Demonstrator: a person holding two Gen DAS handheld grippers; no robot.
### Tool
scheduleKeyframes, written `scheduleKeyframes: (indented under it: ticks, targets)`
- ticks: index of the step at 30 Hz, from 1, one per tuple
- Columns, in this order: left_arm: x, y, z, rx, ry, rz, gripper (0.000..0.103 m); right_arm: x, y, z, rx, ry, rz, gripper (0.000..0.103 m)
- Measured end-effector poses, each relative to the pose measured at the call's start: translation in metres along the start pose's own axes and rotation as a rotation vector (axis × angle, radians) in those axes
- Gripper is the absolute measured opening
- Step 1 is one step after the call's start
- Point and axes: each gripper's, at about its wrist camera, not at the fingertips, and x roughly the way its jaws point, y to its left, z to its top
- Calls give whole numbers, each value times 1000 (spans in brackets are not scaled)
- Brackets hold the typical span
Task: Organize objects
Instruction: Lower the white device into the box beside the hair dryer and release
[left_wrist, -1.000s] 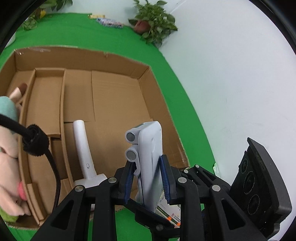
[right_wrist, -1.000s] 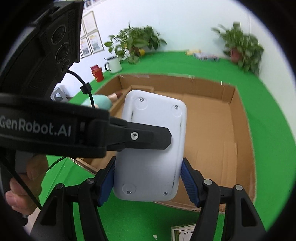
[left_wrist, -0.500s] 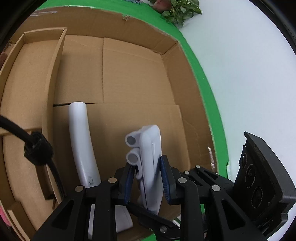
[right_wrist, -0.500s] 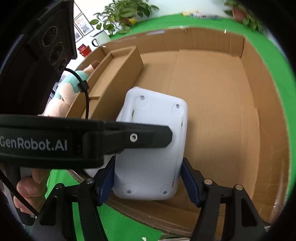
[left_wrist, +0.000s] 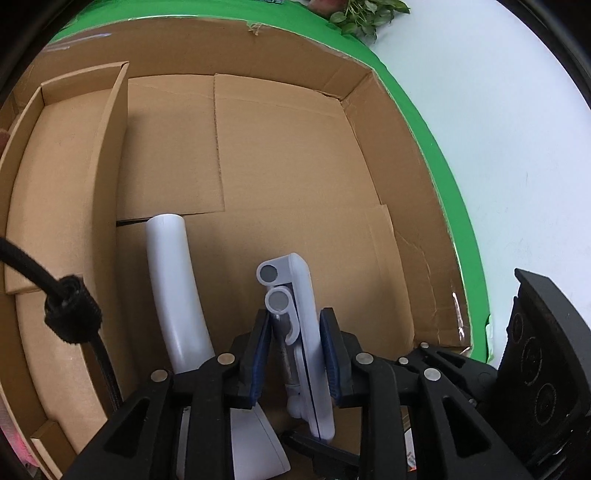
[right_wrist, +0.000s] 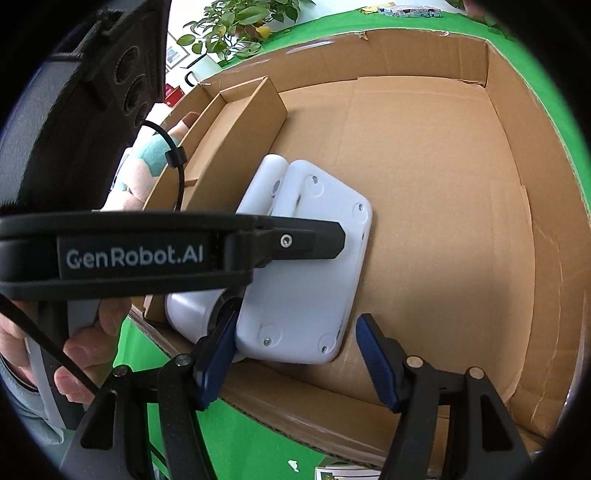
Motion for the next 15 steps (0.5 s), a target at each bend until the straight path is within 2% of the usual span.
scheduleKeyframes:
  ticks: [8,10,15]
  targets:
    - [-22,2,-9,26,-10,23,30,-11,-8,-4,19,-25,2,65]
    - [-34,2,-12,38,-43,48,35,-17,-10,-6,29,-36,13,65]
    - [-44,3,-11,42,-80,47,36,-17,-15,-2,48,-48,-9,65]
